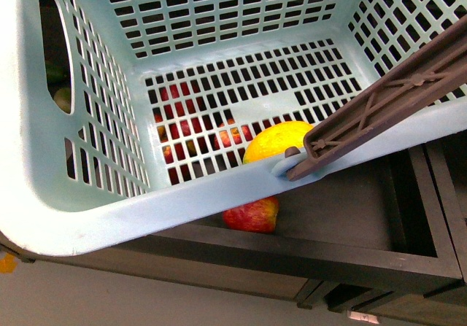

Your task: Pick lemon and mango into basket

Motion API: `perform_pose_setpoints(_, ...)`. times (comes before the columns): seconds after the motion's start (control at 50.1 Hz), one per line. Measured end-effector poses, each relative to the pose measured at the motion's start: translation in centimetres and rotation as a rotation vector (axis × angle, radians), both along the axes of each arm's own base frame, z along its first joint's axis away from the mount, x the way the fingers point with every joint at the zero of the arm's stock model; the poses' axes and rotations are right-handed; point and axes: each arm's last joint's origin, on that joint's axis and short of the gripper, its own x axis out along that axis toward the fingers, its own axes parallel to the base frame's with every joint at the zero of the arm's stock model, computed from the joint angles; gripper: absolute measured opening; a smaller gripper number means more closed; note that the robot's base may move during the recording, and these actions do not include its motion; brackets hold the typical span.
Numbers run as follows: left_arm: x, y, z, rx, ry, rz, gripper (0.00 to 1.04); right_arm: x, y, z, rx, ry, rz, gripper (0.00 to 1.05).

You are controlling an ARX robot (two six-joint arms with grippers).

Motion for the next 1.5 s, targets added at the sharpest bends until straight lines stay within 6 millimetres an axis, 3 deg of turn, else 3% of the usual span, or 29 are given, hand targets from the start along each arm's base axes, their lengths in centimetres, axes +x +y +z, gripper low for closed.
perform_pose_setpoints(0.14,-0.2,-0.25,0.0,-0.002,0.002,-0.016,0.05,-0.02,0.01,-0.07,0.001,0.001,-0.003,0.97)
perform_pose_setpoints(1.497,0.04,0.02,0.02,0.0,-0.001,0.0,0.05,-0.05,0.03,-0.3,0.002,0.007,0.001,0.96)
